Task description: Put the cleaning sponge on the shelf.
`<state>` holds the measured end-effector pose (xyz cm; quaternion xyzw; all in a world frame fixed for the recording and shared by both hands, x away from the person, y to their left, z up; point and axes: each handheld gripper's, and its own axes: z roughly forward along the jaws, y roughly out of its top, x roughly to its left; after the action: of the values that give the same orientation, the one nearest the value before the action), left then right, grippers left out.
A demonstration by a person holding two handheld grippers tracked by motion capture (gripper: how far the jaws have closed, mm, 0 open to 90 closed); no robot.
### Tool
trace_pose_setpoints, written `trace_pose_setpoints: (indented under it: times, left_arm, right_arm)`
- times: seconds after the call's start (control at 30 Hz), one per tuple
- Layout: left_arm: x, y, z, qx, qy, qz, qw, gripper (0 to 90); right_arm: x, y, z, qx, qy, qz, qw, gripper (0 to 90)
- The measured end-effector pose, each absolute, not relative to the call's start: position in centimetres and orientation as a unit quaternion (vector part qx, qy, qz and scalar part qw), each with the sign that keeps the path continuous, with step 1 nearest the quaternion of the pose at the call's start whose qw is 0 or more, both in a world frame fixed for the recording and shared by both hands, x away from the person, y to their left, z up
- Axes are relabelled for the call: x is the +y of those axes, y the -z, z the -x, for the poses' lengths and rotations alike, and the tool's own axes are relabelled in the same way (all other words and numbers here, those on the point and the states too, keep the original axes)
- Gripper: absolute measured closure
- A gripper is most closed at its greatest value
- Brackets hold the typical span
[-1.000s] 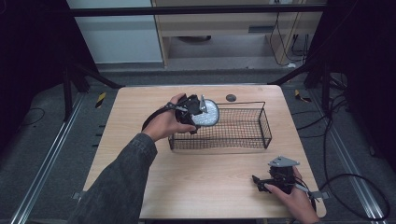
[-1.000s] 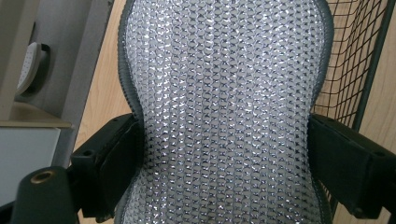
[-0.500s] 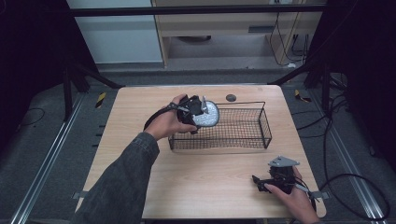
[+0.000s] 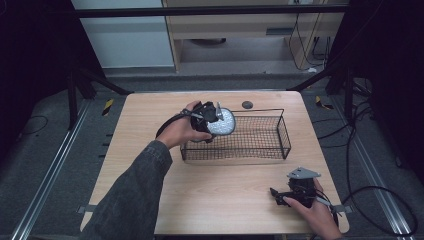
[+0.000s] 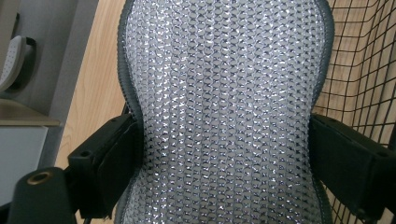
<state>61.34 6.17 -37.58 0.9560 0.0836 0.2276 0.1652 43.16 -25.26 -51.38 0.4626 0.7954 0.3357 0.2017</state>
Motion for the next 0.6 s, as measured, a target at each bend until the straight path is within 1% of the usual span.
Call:
trace_pose_setpoints:
  times: [0.13, 0.2, 0.3, 0.47, 0.6]
  left_arm:
    - [6.09, 37.71, -61.6, 0.095, -0.224, -0.955, 0.171, 8.2]
    - [6.08, 37.82, -61.75, 0.105, -0.211, -0.956, 0.176, 5.9]
    - [6.04, 37.88, -61.82, 0.109, -0.206, -0.956, 0.179, 3.7]
    - [6.14, 37.72, -61.73, 0.117, -0.205, -0.955, 0.183, 4.4]
    - [6.43, 37.42, -61.31, 0.116, -0.203, -0.953, 0.191, 6.8]
  right_arm:
    - [-25.25, 51.37, -43.17, 0.796, -0.335, -0.463, 0.202, 0.3]
    - [-25.25, 51.37, -43.16, 0.795, -0.335, -0.463, 0.202, 0.3]
    - [-25.26, 51.37, -43.16, 0.795, -0.336, -0.463, 0.202, 0.3]
    - [-25.25, 51.37, -43.17, 0.796, -0.335, -0.463, 0.201, 0.3]
    - [-25.27, 51.37, -43.18, 0.796, -0.335, -0.462, 0.202, 0.3]
